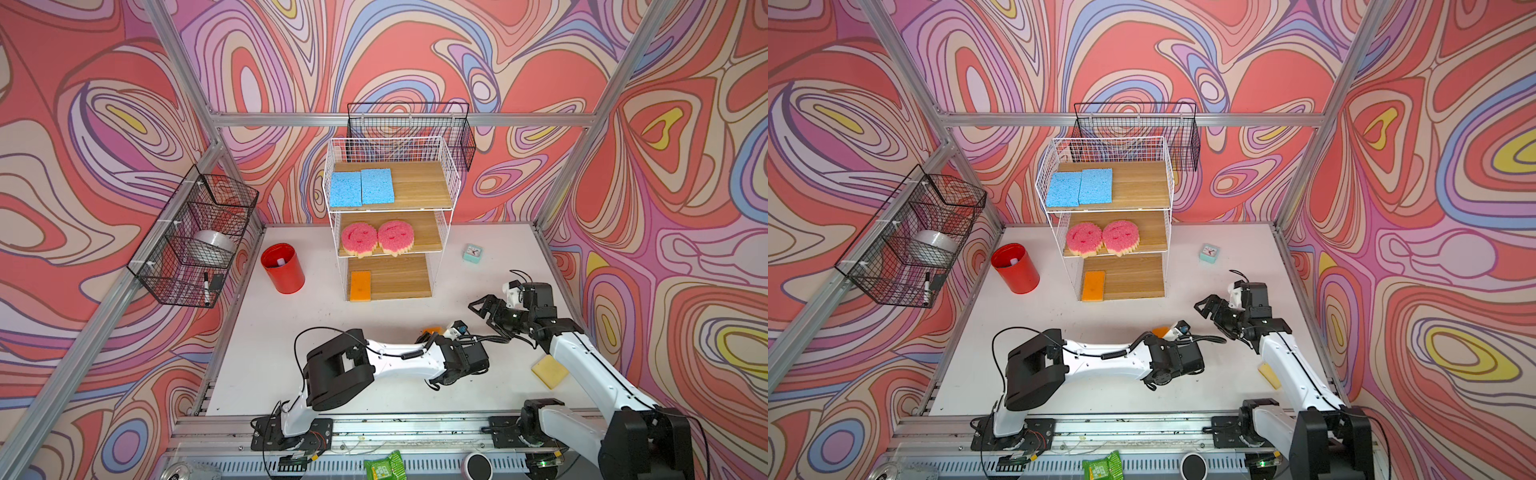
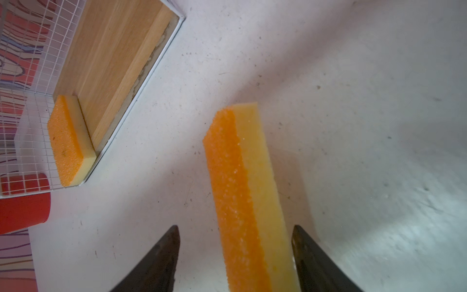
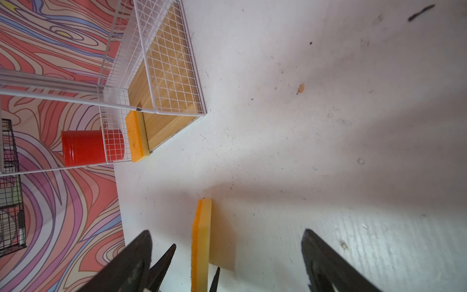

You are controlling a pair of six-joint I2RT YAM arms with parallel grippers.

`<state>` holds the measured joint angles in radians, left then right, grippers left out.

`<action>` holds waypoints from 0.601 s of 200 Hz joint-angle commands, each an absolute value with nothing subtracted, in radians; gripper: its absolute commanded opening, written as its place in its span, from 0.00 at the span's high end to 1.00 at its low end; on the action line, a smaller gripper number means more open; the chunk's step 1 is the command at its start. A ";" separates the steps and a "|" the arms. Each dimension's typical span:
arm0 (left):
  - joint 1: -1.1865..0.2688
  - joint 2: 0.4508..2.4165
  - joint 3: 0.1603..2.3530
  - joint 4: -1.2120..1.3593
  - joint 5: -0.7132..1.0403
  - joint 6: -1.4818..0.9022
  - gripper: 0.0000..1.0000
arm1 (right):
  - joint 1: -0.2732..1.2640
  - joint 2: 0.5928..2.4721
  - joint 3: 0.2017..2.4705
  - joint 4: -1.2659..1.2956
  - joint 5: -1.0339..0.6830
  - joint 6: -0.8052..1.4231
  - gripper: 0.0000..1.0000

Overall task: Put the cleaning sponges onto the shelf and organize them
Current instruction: 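Lower the sponge orange side up with the left gripper while the right draws back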

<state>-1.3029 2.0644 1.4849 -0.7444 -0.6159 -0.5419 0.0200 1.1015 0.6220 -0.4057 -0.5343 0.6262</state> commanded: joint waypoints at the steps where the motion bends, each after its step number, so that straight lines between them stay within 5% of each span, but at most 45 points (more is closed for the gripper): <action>1: -1.306 2.098 1.515 -0.730 -0.565 -0.526 0.20 | 0.015 1.105 0.617 -0.425 -0.571 0.589 0.04; 44: -1.287 2.053 1.486 -0.605 -0.423 -0.519 0.01 | 0.008 1.112 0.625 -0.446 -0.557 0.574 0.04; 81: -1.222 1.848 1.335 -0.517 -0.319 -0.550 0.00 | 0.008 1.096 0.642 -0.520 -0.436 0.559 0.04; 106: -1.145 1.678 1.147 -0.435 -0.208 -0.587 0.09 | 0.027 1.042 0.623 -0.534 -0.422 0.611 0.09; 120: -1.110 1.590 1.034 -0.366 -0.158 -0.604 0.22 | 0.064 1.022 0.601 -0.516 -0.424 0.646 0.15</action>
